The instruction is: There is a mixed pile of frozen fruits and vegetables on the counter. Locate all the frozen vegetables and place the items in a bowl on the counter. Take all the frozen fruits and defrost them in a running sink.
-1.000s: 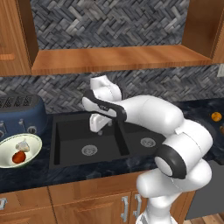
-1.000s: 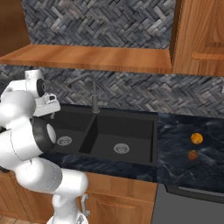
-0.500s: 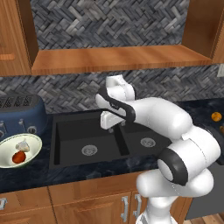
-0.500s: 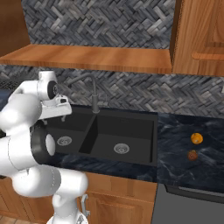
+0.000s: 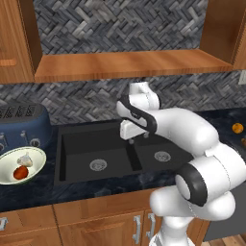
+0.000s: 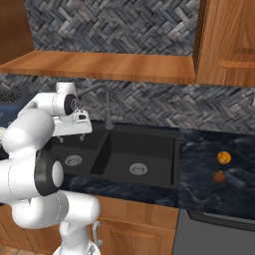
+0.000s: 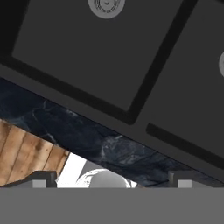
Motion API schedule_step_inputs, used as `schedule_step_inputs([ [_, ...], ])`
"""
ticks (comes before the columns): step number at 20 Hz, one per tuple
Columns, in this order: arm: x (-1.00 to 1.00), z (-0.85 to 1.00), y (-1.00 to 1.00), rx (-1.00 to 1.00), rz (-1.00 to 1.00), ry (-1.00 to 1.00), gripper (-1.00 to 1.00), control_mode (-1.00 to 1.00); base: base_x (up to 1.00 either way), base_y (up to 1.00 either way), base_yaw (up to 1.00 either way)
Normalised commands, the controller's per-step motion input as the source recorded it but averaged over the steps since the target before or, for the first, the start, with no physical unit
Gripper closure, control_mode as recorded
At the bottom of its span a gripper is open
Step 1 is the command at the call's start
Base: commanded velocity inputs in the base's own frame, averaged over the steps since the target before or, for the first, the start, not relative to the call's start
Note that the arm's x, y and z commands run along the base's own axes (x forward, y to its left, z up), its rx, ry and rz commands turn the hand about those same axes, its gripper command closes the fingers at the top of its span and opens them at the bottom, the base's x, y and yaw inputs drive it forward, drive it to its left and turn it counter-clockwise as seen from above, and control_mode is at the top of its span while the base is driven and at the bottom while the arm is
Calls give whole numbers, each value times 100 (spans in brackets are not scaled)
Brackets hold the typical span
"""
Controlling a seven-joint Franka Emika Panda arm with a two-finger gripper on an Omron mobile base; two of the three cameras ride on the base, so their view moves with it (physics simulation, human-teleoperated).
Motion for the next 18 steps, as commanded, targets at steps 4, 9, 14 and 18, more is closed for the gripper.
schedule_step_inputs([
  [4,13,0,-28,0,0,0,-100,-100,0,0,0],
  [9,13,0,-34,0,0,0,-100,-100,0,0,0],
  [14,15,0,-39,-1,0,0,-100,-100,0,0,0],
  [18,14,0,-42,-1,0,0,-100,-100,0,0,0],
])
